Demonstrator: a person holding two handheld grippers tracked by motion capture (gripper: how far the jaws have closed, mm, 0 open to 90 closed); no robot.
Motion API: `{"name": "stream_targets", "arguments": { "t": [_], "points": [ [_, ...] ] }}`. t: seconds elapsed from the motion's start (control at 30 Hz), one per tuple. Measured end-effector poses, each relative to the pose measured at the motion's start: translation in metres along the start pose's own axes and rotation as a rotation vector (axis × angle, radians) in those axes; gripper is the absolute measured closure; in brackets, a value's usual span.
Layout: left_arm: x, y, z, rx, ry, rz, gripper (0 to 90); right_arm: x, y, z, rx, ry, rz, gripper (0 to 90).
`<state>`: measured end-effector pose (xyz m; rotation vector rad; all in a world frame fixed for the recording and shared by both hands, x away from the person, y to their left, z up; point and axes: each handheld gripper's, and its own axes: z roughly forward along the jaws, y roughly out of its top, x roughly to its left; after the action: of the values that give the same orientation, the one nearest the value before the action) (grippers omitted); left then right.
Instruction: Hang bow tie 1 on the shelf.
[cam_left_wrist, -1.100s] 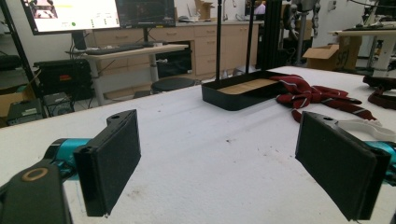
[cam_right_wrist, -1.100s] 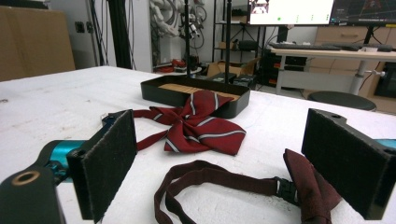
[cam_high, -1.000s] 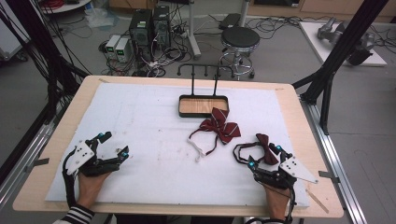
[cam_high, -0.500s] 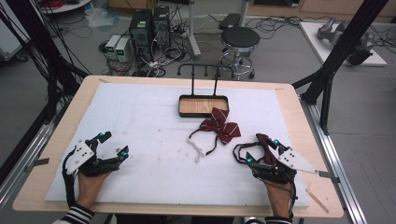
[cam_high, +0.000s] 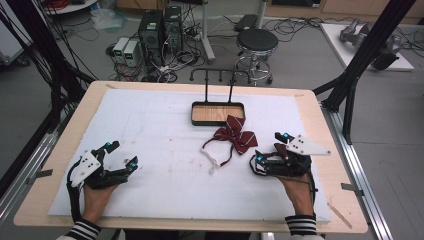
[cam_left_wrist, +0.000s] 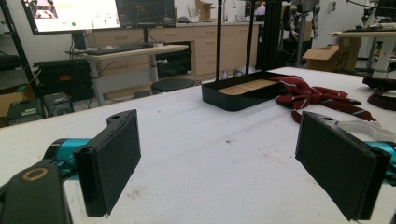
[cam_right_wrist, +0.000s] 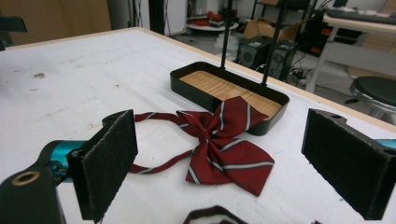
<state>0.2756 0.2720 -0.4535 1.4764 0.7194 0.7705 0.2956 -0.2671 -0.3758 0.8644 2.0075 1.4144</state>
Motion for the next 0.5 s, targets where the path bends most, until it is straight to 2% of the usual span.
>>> {"name": "stream_targets", "arguments": {
  "t": [0.07,0.13,0.17,0.23,0.37,0.5],
  "points": [
    [0.0,0.0,0.0,0.0,0.0,-0.001,14.3,-0.004,0.008,0.01,0.041,0.025,-0.003,9.6],
    [0.0,0.0,0.0,0.0,0.0,0.0,14.3,-0.006,0.011,0.014,0.059,0.034,0.002,9.6],
    [0.0,0.0,0.0,0.001,0.0,0.002,14.3,-0.01,0.016,0.022,0.095,0.041,0.006,9.6],
    [0.0,0.0,0.0,0.0,0.001,0.0,14.3,-0.011,0.017,0.025,0.11,0.045,0.012,9.6],
    [0.0,0.0,0.0,0.0,0.0,-0.001,14.3,-0.017,0.028,0.041,0.189,0.059,0.003,9.6],
    [0.0,0.0,0.0,0.0,0.002,-0.004,14.3,-0.021,0.034,0.05,0.228,0.071,-0.003,9.6]
  ]
}}
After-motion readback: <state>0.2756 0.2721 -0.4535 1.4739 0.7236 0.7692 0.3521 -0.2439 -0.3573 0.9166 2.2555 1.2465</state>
